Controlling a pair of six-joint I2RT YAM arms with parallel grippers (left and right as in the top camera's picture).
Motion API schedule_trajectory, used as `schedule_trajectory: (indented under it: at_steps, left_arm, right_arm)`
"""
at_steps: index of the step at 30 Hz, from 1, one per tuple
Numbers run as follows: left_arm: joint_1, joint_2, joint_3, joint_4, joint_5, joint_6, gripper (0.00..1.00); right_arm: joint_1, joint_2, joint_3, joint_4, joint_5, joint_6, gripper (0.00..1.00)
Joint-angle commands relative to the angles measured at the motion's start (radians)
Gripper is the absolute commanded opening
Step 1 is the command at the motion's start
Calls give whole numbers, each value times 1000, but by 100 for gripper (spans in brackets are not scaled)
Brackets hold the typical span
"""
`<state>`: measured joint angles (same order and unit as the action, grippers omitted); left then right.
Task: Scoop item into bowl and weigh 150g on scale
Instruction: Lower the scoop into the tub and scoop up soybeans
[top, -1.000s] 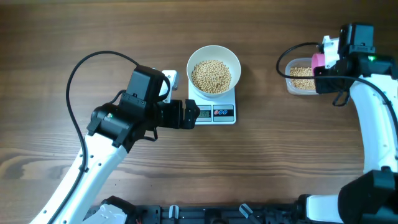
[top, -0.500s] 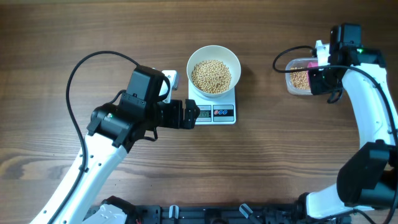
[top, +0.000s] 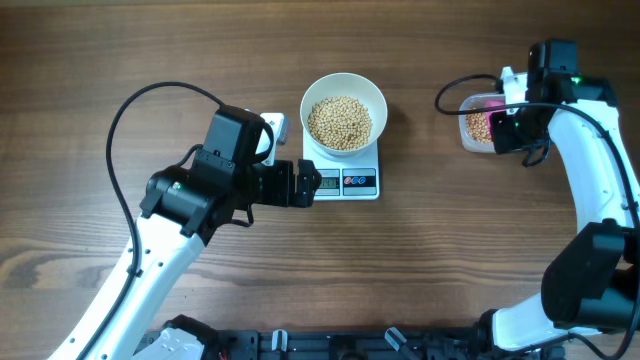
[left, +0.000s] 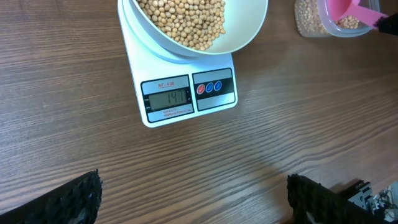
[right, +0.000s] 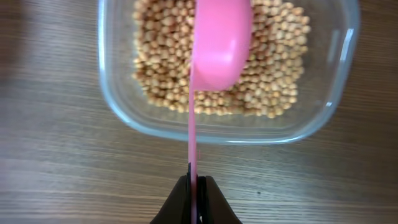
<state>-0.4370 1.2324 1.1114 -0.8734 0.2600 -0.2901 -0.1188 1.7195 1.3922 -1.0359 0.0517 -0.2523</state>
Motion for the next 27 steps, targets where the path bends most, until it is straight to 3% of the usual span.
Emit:
schedule_trajectory:
  at_steps: [1, 27]
  left_arm:
    - [-5, 4, -4, 2, 8, 21, 100]
    - [-5, 4, -4, 2, 8, 21, 100]
  right_arm:
    - [1, 24, 4, -16, -112, -7, 4]
    - [0, 10, 5, -31, -20, 151, 4]
